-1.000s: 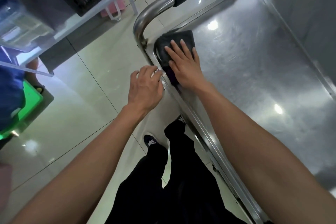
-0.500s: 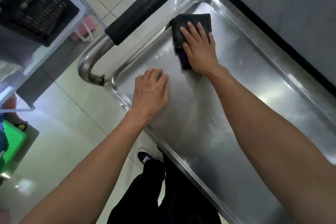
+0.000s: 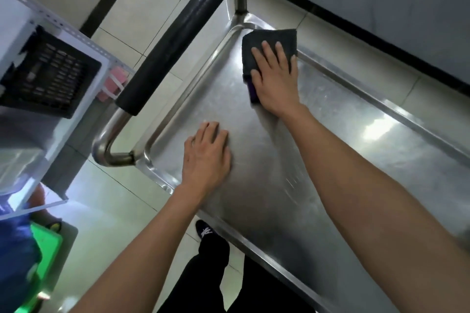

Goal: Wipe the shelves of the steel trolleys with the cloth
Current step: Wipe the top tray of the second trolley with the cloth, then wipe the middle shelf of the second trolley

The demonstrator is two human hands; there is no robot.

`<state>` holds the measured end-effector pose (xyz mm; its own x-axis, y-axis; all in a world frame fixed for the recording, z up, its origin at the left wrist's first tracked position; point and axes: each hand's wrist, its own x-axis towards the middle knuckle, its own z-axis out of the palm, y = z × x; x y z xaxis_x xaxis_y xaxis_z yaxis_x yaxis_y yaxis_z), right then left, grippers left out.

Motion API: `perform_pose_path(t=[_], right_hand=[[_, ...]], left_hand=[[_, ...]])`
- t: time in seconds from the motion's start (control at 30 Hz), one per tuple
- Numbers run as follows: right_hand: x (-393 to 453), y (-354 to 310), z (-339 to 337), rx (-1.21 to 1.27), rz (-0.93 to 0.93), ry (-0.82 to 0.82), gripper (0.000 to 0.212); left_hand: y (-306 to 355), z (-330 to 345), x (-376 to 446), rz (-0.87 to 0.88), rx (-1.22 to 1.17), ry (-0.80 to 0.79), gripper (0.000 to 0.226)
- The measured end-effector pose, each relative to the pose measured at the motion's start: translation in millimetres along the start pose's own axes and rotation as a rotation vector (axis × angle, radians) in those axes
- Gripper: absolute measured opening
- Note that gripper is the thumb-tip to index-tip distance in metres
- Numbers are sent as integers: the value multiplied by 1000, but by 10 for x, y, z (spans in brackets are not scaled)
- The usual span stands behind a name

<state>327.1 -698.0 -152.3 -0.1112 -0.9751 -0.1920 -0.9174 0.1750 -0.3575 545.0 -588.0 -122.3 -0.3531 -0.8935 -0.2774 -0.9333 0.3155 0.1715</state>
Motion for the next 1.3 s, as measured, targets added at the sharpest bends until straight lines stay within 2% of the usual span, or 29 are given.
perform_pose_path(t=[0.2,0.37,0.73,1.0,1.2,1.3], right_hand=[[-782,148,116,25,164,5,58],[-1558,53,288,-57,308,-3,69],[-3135,-946,736,-135,621,22,59],[-3516,-1405,892,-38,649,57,55],[-3751,-1451,918,-16,525,86,53],[-3928,-1461,838,93,472,173,49]], left_hand=[[-57,-56,13,47,37,-83,43],[-32,-179,-30,216,15,-103,37],[-599,-263,-679,542,-48,-191,43],[-1014,-188,-1180,611,-35,-184,31],[-1242,-88,-1616,562,-62,-154,36],[-1341,-33,-1950,535,-53,-148,40]])
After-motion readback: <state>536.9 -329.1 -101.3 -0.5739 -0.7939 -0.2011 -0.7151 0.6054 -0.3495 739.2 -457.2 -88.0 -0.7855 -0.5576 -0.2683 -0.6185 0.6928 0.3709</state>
